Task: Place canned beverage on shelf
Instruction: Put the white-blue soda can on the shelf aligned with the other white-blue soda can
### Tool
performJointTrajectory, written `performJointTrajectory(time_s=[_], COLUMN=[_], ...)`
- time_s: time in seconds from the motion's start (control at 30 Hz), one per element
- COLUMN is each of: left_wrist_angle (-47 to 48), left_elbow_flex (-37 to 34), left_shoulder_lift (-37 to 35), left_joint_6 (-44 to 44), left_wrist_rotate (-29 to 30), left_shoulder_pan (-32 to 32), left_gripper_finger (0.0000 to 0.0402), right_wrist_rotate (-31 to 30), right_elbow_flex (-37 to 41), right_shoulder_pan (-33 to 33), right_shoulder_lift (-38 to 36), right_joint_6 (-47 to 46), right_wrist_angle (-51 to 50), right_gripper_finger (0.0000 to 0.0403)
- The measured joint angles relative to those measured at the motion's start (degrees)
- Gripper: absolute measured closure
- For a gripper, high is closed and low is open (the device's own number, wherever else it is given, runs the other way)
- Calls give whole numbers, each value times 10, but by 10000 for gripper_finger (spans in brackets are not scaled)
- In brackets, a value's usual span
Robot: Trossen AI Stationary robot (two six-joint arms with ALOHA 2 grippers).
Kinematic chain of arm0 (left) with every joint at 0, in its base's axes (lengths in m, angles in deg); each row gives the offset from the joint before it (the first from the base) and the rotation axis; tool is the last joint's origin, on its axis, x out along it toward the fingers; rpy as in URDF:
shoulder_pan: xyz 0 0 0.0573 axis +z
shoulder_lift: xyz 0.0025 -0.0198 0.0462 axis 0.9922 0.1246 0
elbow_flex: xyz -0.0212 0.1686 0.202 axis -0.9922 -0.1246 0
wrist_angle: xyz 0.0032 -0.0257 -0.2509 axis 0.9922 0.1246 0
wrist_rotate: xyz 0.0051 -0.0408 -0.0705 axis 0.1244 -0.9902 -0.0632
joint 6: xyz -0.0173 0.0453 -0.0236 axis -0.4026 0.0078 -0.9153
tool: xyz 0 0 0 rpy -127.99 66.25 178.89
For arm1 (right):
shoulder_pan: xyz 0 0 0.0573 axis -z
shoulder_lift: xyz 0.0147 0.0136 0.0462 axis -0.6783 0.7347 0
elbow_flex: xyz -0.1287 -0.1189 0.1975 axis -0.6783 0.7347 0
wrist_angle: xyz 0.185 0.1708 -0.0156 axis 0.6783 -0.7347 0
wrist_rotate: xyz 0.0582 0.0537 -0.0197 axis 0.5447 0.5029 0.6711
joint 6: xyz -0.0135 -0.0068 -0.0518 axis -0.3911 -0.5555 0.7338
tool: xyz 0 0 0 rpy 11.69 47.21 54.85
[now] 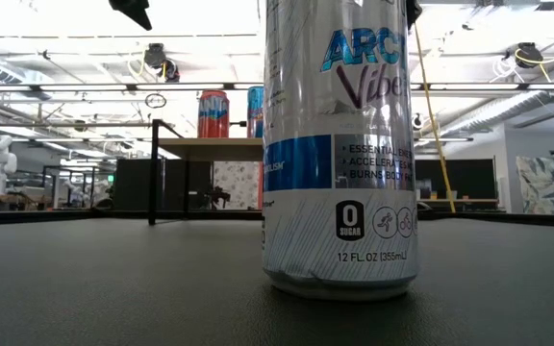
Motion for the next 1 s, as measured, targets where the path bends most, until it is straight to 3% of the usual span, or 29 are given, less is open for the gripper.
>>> performJointTrajectory(time_s=[0.13, 0.37, 0.67, 0.83, 1.0], left_wrist_angle=[0, -9, -9, -9, -9], left_elbow_flex=[0, 0, 0, 0, 0], left_shoulder_lift=[0, 0, 0, 0, 0], left_joint_6=[-1, -5, -35, -36, -37], left_wrist_rotate=[0, 0, 1, 1, 2], left_shoulder_pan=[0, 0, 0, 0, 0], left_gripper_finger=[63, 63, 63, 63, 63], right_wrist_rotate=[-3, -3, -6, -6, -21], right_elbow_flex=[0, -53, -176, -230, -235], right_shoulder_pan=[-17, -46, -80, -86, -90], right_shoulder_lift=[20, 64, 148, 175, 173], right_joint_6=[26, 89, 243, 249, 249], right_wrist_angle=[59, 60, -111, -143, -158], right_gripper_finger=[112, 112, 112, 112, 112])
